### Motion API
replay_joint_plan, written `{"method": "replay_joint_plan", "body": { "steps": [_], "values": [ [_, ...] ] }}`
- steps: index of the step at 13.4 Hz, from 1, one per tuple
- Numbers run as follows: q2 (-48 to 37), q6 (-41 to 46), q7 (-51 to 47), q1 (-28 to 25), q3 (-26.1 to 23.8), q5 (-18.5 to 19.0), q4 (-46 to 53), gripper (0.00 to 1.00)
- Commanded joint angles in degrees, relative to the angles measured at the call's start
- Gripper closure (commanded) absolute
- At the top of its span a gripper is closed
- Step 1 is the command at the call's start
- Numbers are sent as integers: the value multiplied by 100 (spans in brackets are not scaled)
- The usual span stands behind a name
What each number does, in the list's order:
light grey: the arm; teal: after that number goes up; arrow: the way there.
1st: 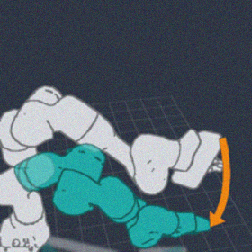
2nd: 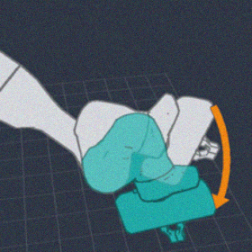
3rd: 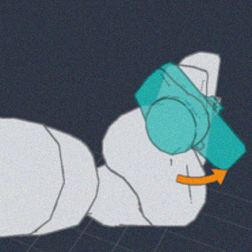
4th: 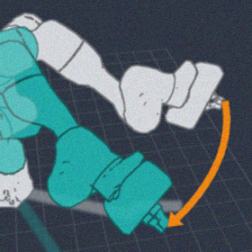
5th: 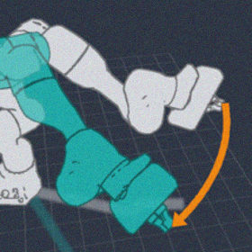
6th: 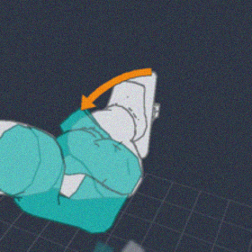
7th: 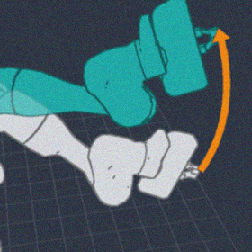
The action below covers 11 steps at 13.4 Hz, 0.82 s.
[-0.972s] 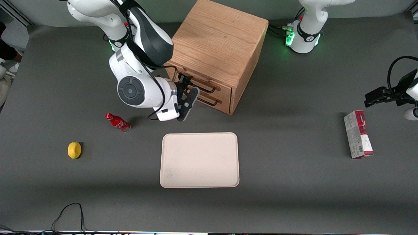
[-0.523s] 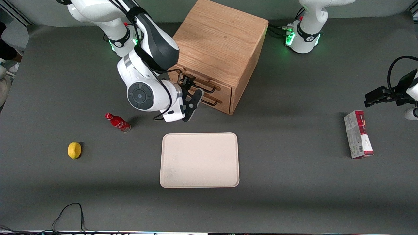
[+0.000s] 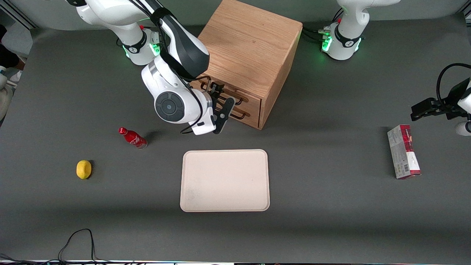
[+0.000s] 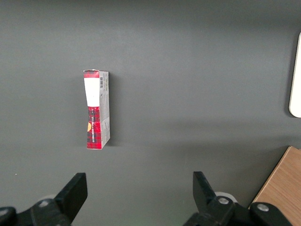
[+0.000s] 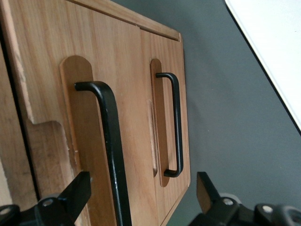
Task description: Open upper drawer
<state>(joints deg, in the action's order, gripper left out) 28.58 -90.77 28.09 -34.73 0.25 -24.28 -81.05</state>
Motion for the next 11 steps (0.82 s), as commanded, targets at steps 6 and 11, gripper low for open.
{"method": "replay_joint_plan", "body": {
  "steps": [6, 11],
  "values": [
    [86, -1, 266, -42, 72, -59, -8, 0],
    [86, -221, 443, -42, 89, -33, -210, 0]
  ]
}}
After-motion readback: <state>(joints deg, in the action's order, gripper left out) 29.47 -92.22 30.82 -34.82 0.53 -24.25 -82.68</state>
